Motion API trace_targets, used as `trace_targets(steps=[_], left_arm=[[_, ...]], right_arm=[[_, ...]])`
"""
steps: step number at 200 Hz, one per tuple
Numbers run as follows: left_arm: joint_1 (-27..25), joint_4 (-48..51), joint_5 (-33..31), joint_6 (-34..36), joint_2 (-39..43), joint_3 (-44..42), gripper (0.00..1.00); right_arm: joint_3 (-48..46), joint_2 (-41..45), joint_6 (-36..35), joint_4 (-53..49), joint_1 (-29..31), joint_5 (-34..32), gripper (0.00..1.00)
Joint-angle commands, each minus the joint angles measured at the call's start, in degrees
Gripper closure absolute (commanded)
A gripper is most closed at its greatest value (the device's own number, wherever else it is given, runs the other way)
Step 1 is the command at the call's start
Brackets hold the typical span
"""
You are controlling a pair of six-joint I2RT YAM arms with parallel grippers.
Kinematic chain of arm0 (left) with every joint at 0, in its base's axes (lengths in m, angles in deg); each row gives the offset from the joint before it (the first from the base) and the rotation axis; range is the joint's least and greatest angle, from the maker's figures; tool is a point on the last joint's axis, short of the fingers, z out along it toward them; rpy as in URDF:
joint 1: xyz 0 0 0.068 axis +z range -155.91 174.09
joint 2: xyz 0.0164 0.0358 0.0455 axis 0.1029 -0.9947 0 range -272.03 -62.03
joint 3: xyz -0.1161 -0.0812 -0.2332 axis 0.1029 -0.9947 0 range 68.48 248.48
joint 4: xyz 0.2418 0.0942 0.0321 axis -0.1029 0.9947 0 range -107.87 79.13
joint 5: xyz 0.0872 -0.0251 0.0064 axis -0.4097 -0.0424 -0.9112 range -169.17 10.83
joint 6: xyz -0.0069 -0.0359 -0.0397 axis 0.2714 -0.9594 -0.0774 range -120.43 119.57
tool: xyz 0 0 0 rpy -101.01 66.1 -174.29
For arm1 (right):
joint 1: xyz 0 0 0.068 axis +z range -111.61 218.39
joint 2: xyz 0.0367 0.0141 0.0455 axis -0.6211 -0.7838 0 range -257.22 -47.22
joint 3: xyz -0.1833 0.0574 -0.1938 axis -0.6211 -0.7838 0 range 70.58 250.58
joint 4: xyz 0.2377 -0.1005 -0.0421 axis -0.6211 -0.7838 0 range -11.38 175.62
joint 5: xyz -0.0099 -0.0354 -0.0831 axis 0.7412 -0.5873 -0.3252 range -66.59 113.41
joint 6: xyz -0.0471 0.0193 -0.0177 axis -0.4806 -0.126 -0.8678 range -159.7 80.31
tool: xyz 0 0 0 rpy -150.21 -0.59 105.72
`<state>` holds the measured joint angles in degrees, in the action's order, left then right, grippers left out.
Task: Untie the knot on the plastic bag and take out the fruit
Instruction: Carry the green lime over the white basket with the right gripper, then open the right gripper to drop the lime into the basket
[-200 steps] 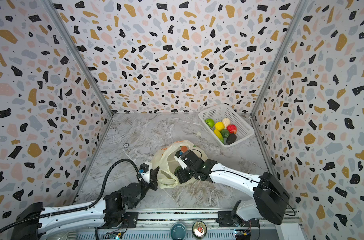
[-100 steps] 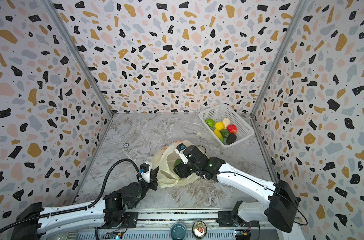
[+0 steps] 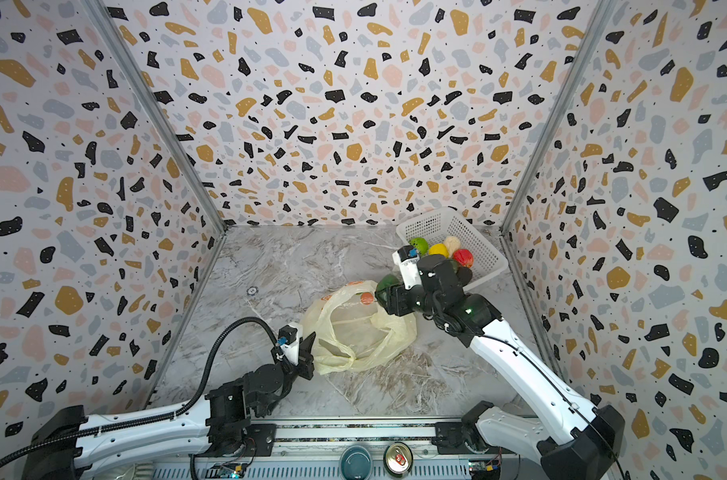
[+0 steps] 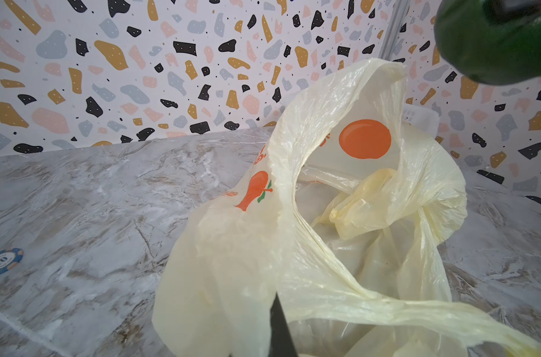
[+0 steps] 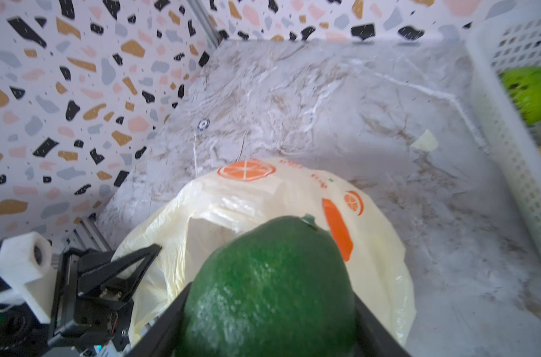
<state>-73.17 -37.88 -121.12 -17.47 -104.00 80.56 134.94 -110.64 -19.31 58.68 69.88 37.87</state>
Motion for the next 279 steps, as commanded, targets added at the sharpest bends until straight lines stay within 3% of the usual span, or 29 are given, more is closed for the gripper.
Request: trace_targets(steps=[1,30,78,125,152,164,175,197,244,279], left_arm=[[0.8,-0.4,-2.2,0.8,-0.4,2.3,1.00],[1.7,-0.5,-2.3,0.5,-0.5,2.0,1.00],[4.0,-0.9,-0.8,1.3,-0.1,1.9,1.00],[4.2,-1.7,-0.6,1.1,0.3,1.3,1.00],[4.3,-1.8,0.1,0.9,0.6,1.0,1.00],[4.3,-1.6,0.2,1.1,0.7,1.0,1.00],[4.3,-1.7,0.2,1.1,0.8,0.9,1.00],[4.3,-1.9,0.2,1.1,0.4,0.9,1.00],[4.3,-2.3,0.1,0.8,-0.3,0.8,1.00],[4.7,-3.9,-1.6,1.0,-1.3,0.8,1.00]], right_arm=[[2.6,-1.2,-3.4,0.4,-6.9,2.8,0.40],[3.7,-6.6,-3.6,7.6,-16.6,1.0,0.39],[9.6,-23.3,-3.8,20.2,-24.7,-6.0,0.39],[24.2,-45.1,-1.6,26.4,-27.7,-7.7,0.39],[35.9,-55.7,-2.0,24.0,-27.9,-8.0,0.39],[40.7,-59.5,-2.4,21.8,-27.9,-8.0,0.35],[43.7,-62.0,-2.8,20.5,-27.9,-8.2,0.26],[46.4,-63.8,-3.7,18.6,-27.9,-8.8,0.10],[41.4,-58.5,-2.9,19.0,-27.9,-8.0,0.08],[27.8,-47.2,0.4,23.1,-27.3,-5.8,0.08]])
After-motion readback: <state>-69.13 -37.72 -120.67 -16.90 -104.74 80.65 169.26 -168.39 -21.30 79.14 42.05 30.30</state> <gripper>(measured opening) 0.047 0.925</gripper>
